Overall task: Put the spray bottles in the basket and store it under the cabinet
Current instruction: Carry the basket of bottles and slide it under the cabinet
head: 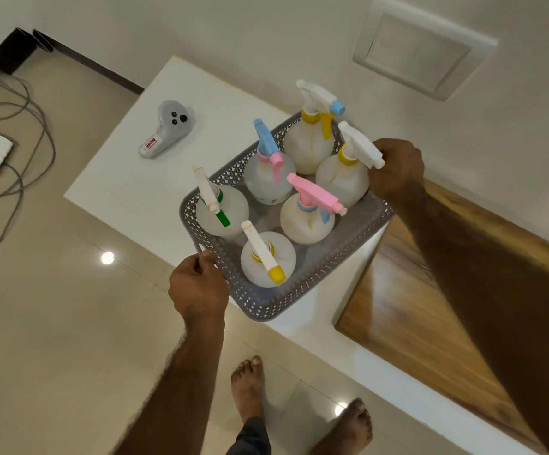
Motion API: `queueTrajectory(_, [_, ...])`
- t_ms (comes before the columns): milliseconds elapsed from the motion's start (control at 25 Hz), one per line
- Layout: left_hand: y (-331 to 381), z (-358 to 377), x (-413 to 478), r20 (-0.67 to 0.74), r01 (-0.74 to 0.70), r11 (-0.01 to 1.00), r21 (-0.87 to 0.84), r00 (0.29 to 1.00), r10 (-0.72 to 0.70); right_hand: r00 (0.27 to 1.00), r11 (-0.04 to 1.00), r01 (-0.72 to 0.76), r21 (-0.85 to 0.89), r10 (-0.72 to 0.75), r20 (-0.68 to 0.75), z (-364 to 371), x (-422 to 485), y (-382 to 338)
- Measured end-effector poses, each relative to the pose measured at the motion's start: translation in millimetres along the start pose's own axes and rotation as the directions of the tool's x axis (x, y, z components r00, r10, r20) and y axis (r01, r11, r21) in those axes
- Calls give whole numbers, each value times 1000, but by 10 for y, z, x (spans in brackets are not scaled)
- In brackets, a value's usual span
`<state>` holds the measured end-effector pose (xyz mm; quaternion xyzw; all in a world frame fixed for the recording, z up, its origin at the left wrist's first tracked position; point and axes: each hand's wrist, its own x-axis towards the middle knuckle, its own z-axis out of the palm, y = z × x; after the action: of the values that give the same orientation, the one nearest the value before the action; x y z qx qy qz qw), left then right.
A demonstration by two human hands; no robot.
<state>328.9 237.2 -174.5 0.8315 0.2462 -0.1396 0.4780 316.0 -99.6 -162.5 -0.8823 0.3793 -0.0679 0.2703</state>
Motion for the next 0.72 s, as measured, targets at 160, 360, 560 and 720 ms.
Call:
queueTrajectory(160, [-15,-21,-26,29,-29,1000,11,999,29,999,999,-17,39,19,-44,-48,-189,140])
queueTrajectory(360, [30,-91,-27,75,-96,995,38,993,93,992,991,-16,130,32,-125,-175,-560,296])
queueTrajectory(560, [147,-128,-54,135,-203,974,102,973,188,953,960,-176,220,222,-205,-314,-971,533])
queueTrajectory(720, [322,-70,-283,196,-291,942,167,946,257,903,928,-270,257,337,-267,-529,-1299,719])
